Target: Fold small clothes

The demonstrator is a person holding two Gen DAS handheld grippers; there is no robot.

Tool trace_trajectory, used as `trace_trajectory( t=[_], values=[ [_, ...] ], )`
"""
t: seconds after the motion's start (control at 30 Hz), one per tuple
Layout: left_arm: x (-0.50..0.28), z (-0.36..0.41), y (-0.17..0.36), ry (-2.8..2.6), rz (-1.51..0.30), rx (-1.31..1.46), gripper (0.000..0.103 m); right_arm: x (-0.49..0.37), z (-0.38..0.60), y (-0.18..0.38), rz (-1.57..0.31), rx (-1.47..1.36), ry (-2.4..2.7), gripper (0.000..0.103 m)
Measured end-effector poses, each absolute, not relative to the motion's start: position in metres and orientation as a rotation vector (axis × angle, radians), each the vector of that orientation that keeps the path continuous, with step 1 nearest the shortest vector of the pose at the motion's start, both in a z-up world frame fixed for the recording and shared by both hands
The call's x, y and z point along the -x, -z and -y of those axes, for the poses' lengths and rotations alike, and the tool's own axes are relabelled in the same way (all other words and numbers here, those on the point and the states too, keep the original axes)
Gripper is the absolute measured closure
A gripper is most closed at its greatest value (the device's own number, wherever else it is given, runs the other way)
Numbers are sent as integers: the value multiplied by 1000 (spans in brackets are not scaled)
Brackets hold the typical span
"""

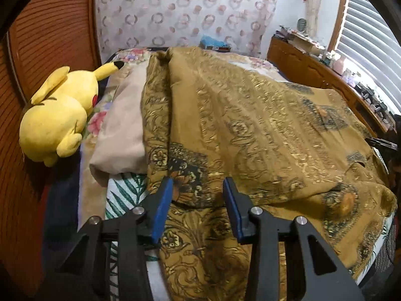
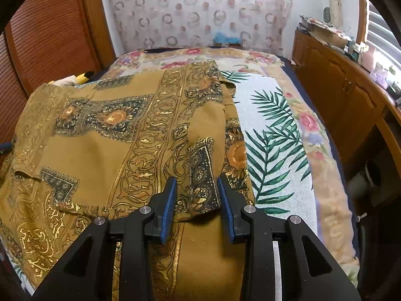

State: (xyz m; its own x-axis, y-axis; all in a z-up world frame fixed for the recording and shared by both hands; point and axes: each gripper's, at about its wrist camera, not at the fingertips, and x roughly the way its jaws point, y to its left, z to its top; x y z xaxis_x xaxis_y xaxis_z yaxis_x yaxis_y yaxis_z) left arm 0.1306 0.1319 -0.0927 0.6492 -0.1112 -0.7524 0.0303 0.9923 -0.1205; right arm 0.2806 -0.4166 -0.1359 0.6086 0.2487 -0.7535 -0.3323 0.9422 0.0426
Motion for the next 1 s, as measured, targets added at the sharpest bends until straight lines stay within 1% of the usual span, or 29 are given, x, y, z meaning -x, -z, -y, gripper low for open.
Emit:
trace_trajectory(
  t=[0.3,0.33,0.37,0.4,0.43,0.47,0.57,0.77,0.87,1.0],
  values=[
    [-132,-135,100,77,-872,100,63,-280,418,136,-853,107,-336,71],
    [-132,-134,99,82,-871,88,72,-280,418,136,-852,108,-335,71],
    [-132,-133,98,89,-868,79,90,-280,418,136,-852,109,-335,71],
    [-129,-131,96,105,-856,79,97,-280,418,136,-852,108,-336,71],
    [-126,-130,92,103,-839,71,100,-280,418,135,-851,103,-339,80],
    [-124,-129,89,106,-825,64,102,-279,419,134,-843,93,-346,94],
    [-115,-127,77,124,-783,61,103,-271,422,125,-791,90,-391,101],
    [-93,-133,39,136,-676,115,103,-258,431,98,-700,74,-410,102],
    [-83,-135,29,142,-650,124,103,-248,438,80,-657,60,-419,102],
    [-51,-136,16,157,-594,156,103,-232,443,63,-622,60,-426,102]
  ],
)
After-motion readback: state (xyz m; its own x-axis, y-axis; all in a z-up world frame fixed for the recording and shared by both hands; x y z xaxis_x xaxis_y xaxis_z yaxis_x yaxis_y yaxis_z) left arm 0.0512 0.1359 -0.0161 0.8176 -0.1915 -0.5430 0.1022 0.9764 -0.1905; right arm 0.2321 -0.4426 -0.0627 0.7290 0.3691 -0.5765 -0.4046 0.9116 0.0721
